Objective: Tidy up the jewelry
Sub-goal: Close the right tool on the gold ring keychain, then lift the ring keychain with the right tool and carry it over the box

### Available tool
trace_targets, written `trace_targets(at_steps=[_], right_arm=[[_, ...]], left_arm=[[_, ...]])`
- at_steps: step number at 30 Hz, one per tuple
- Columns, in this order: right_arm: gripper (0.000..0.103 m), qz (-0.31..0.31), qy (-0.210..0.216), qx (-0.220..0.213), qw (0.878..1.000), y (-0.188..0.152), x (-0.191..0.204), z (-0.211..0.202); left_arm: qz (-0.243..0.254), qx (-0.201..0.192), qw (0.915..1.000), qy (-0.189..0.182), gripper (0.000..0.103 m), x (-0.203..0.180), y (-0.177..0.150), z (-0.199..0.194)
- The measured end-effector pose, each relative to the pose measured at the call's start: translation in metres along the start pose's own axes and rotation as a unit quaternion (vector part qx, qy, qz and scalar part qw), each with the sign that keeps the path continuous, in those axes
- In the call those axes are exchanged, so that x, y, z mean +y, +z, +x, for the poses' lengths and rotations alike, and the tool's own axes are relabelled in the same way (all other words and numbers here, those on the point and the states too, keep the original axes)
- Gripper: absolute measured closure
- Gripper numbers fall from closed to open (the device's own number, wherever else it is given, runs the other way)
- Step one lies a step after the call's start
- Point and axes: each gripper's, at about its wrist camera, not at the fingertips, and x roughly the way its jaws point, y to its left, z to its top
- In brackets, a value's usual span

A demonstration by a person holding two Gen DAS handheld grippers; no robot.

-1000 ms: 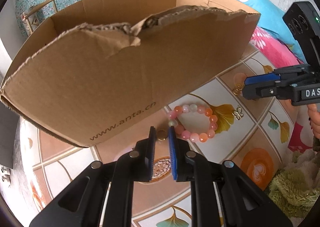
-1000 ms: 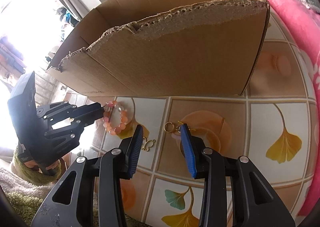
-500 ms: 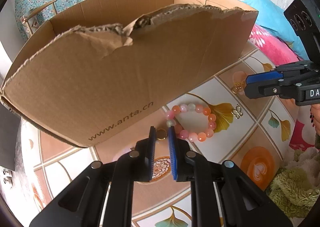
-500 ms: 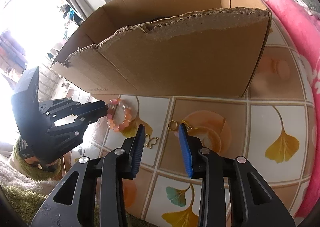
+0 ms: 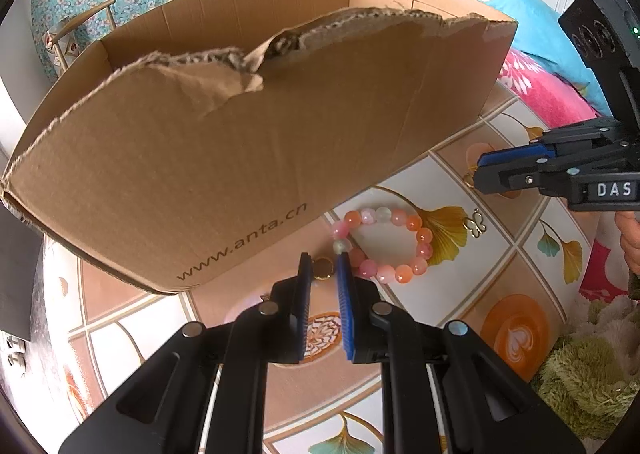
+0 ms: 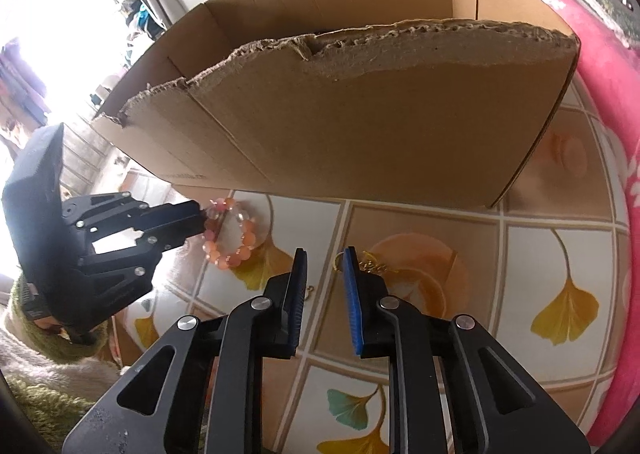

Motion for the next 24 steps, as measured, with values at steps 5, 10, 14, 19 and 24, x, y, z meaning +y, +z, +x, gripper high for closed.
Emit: trace_targets(at_steps=[5, 10, 14, 19, 24], right_arm=[[0.085, -0.018, -0.023, 0.002, 1.000, 0.003, 0.005, 0.007], [0.085, -0.036, -0.036, 0.001, 0.999, 0.005, 0.011, 0.013], [0.087, -0.056, -0.050, -0.002, 0.997, 0.000, 0.018, 0.014], [0.091, -0.080, -0.069, 0.000, 0.994, -0.006, 0.035, 0.017], [0.093, -0.098, -0.084, -0.005, 0.992, -0.010, 0.045, 0.019]], left_arm=[[0.001, 0.000, 1.0000, 0.000, 0.090, 0.000, 0.000, 0.000], [0.001, -0.001, 1.0000, 0.000, 0.090, 0.000, 0.000, 0.000], [0.000, -0.001, 1.0000, 0.000, 0.090, 0.000, 0.000, 0.000], [0.000, -0.001, 1.0000, 0.000, 0.090, 0.000, 0.000, 0.000], [0.000, -0.001, 1.0000, 0.000, 0.090, 0.000, 0.000, 0.001]])
